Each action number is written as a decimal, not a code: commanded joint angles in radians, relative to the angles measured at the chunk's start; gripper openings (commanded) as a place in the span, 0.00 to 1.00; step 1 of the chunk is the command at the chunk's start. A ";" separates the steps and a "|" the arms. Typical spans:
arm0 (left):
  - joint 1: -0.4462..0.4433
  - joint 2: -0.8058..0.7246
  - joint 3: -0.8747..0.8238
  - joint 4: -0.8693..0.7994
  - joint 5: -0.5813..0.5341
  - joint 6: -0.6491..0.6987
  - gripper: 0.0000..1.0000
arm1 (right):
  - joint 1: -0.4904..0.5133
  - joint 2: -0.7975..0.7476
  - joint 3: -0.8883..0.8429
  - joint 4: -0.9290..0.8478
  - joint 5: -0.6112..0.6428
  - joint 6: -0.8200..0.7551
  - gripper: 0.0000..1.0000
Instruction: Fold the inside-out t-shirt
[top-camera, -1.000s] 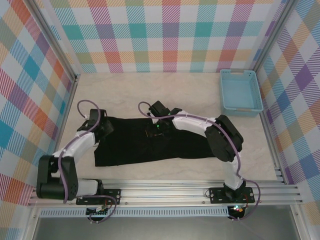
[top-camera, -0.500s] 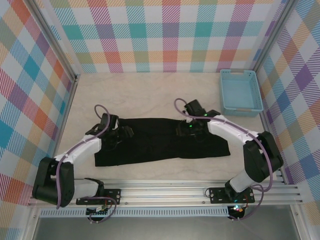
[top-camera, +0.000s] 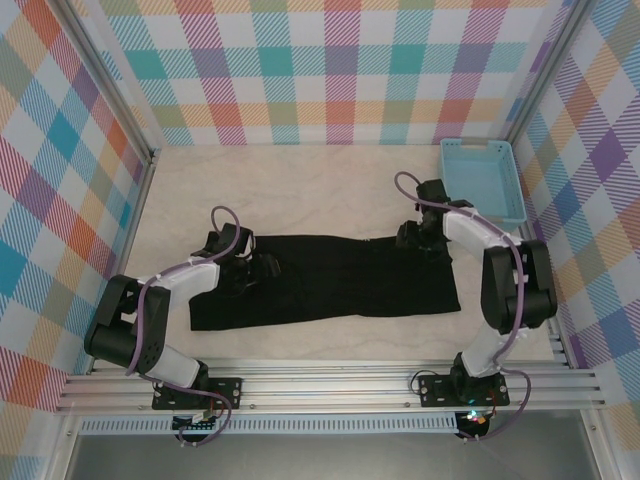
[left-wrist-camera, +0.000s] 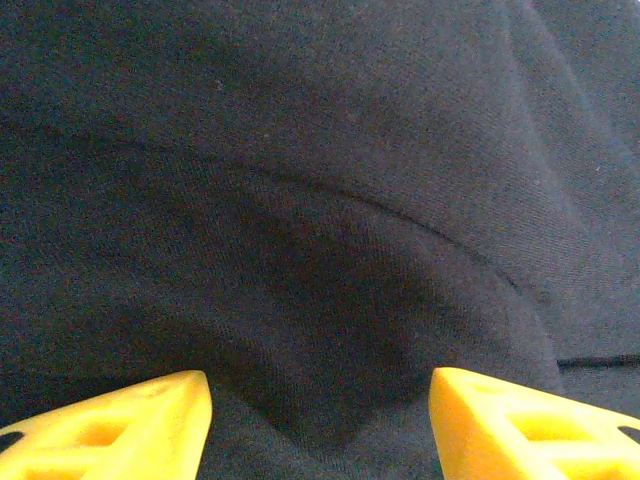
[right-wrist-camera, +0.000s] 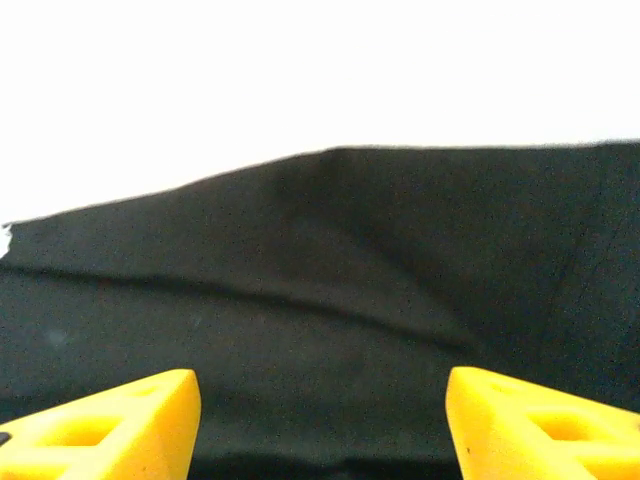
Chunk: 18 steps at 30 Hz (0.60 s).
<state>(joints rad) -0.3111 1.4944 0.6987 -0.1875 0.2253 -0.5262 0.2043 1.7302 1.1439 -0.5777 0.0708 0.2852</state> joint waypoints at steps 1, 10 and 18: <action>-0.010 0.032 -0.005 0.006 -0.017 0.021 0.61 | -0.003 0.064 0.062 0.003 -0.003 -0.054 0.67; -0.010 0.005 -0.041 -0.001 -0.032 0.023 0.61 | -0.008 0.283 0.237 -0.080 0.060 -0.063 0.66; -0.015 0.009 -0.018 0.037 0.069 0.058 0.62 | -0.008 0.333 0.330 -0.135 0.131 -0.125 0.63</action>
<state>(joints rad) -0.3115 1.4956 0.6888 -0.1474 0.2501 -0.4995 0.2016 2.0476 1.4582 -0.6712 0.1543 0.2070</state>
